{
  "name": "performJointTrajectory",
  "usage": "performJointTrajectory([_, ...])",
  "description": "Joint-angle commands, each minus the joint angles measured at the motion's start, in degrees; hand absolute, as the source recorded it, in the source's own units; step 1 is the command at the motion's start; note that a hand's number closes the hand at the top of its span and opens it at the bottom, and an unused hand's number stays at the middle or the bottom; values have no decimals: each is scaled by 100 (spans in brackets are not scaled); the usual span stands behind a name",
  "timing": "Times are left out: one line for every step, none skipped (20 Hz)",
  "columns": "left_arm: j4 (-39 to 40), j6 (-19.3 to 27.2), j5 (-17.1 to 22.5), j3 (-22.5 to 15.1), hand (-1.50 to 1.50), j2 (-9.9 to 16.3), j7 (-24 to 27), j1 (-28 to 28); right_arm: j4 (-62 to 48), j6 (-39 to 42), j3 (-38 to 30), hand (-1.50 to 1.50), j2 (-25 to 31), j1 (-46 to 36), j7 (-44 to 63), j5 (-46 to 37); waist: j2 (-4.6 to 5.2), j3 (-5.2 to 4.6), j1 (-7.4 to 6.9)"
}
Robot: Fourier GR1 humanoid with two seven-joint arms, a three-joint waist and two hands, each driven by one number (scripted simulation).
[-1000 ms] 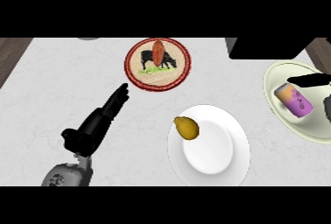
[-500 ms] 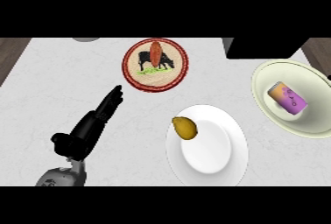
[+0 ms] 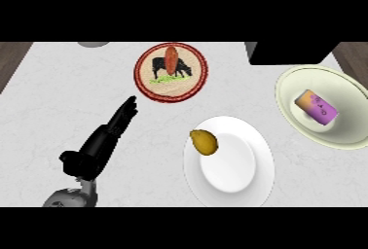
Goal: Pick the can from the plate and place it in the bowl
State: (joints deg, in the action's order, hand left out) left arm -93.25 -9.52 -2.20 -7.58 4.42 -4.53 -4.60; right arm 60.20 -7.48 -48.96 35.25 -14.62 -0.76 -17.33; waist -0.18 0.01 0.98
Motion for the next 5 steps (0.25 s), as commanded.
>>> performJointTrajectory([232, -139, 170, 205, 0, 52, 200, -135, -454, 631, -638, -150, 273, 755, -919, 695, 17, 5, -11])
performJointTrajectory([-324, -173, 144, -60, 0, 2, -240, 96, -213, 712, -537, -150, 151, 937, -812, 691, 5, 2, -54])
performJointTrajectory([18, -129, 68, 41, 0, 11, 89, 94, -388, 872, -653, -150, 213, 1024, -958, 851, 12, 1, -50])
performJointTrajectory([70, -122, 24, 64, 0, 19, -35, -72, -401, 1063, -654, -150, 467, 1002, -830, 936, 14, 0, -60])
performJointTrajectory([453, -106, 50, 230, 0, 17, 92, -379, -223, 1211, -768, -150, 379, 1245, -964, 1066, 15, -1, -25])
